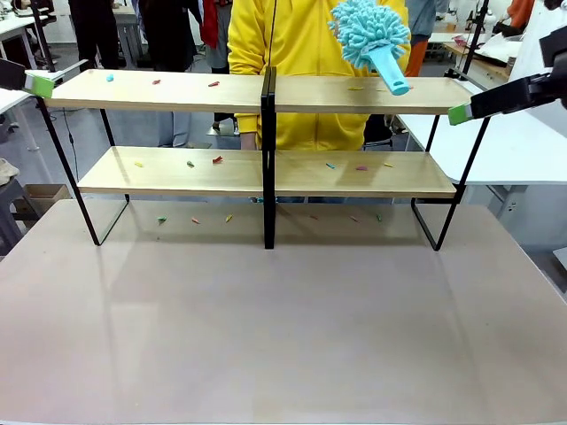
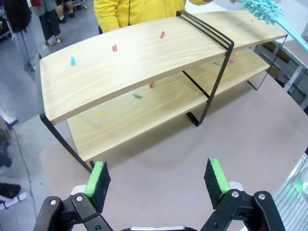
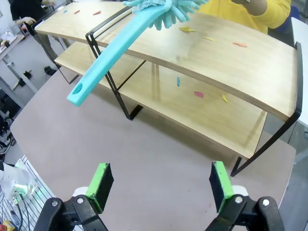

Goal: Clean the shelves.
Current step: Pick up the Duster when the human hands it over.

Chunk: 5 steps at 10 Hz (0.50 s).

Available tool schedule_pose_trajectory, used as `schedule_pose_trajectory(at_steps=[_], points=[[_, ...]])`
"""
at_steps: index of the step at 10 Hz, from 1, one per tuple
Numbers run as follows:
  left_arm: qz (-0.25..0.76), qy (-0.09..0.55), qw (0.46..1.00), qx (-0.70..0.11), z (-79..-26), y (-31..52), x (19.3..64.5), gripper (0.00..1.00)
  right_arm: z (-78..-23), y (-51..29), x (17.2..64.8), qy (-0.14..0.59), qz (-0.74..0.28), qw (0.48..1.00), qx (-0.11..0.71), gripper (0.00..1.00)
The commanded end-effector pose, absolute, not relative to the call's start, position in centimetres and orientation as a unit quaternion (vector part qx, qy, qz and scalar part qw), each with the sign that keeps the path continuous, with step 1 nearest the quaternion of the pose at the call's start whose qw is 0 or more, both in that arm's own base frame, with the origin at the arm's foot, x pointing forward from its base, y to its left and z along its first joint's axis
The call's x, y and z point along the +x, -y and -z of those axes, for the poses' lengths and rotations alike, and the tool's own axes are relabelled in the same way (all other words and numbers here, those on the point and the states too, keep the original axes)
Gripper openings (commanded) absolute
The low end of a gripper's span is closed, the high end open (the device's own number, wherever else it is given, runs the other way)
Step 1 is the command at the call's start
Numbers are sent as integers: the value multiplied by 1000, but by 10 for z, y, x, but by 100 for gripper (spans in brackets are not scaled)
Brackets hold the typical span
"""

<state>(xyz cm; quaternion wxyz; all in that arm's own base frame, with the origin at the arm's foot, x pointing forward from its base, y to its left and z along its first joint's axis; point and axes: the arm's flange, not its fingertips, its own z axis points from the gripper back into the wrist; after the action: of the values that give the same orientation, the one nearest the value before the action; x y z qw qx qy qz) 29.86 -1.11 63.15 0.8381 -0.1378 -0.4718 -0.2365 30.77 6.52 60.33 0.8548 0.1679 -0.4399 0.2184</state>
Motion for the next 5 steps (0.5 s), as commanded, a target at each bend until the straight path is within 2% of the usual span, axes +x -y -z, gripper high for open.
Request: schedule_pose_trajectory(at_steps=[1,5], points=[[237,472,837,-142,-631,10,298,100,-603,-64,308,441,-223,853,170,100],[237,472,837,-142,-631,10,298,100,-603,-64,308,441,-223,853,170,100]])
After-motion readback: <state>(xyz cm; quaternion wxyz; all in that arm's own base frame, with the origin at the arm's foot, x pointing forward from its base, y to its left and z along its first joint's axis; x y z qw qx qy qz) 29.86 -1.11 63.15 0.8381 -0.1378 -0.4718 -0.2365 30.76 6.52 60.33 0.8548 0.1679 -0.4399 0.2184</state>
